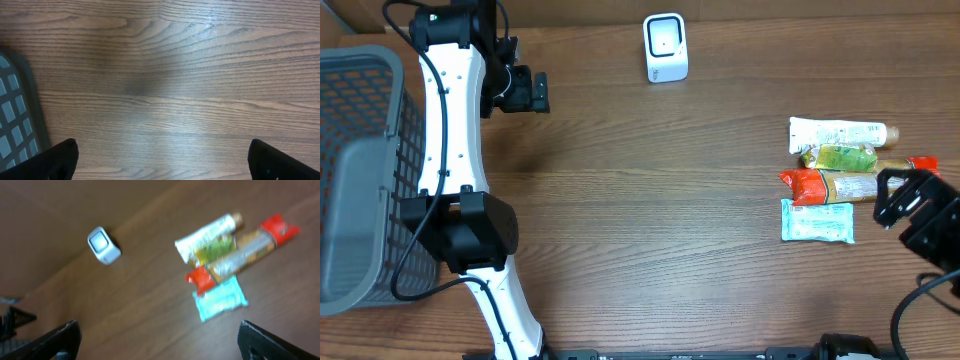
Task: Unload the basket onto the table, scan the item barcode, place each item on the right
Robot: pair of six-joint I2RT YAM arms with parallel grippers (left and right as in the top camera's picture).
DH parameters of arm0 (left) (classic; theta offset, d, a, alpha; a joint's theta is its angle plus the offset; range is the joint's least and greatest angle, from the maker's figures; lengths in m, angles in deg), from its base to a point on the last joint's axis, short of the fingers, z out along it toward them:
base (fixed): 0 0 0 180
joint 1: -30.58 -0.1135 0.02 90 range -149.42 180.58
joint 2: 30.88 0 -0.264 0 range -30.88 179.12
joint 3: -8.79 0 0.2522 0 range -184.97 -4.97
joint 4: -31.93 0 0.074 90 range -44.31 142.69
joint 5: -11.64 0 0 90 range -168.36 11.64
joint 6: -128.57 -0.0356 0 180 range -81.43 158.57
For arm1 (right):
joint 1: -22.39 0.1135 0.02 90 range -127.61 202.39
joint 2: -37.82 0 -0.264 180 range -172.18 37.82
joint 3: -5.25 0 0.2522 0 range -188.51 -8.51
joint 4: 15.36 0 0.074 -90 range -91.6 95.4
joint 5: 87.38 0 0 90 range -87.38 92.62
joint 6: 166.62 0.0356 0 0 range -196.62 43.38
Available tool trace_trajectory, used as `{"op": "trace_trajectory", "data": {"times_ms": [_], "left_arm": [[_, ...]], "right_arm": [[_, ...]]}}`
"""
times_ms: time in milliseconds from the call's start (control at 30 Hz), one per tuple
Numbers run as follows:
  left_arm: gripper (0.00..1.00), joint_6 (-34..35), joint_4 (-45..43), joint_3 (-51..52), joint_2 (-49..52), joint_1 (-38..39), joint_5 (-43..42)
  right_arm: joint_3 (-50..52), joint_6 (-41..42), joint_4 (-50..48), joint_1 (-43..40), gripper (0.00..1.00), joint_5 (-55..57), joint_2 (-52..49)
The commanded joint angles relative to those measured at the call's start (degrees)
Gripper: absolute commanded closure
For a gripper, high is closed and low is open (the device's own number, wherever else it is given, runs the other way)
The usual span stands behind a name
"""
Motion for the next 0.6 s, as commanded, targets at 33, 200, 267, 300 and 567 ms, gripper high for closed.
{"op": "trace_trajectory", "data": {"times_ms": [33, 200, 267, 300, 567], "left_arm": [[0.0, -1.0, -0.1, 0.2, 0.5, 0.4, 0.2], [0.0, -1.0, -0.1, 0.2, 0.5, 0.4, 0.2], [0.0, -1.0, -0.1, 0.2, 0.5, 0.4, 0.2], [0.0, -1.0, -0.1, 0.2, 0.5, 0.4, 0.2], [0.0, -1.0, -0.1, 0.2, 0.5, 0.4, 0.2]], "right_arm": [[5.0, -7.3, -9.8, 0.1, 0.0, 2.9, 1.3], [21.1, -9.2, -27.0, 0.1, 0.0, 2.7, 8.4], [30.1, -9.3, -35.8, 0.1, 0.0, 2.5, 12.6], [35.2, -9.8, -40.9, 0.1, 0.0, 2.5, 15.0], [76.0, -17.8, -82.0, 0.1, 0.0, 0.2, 35.3]]}}
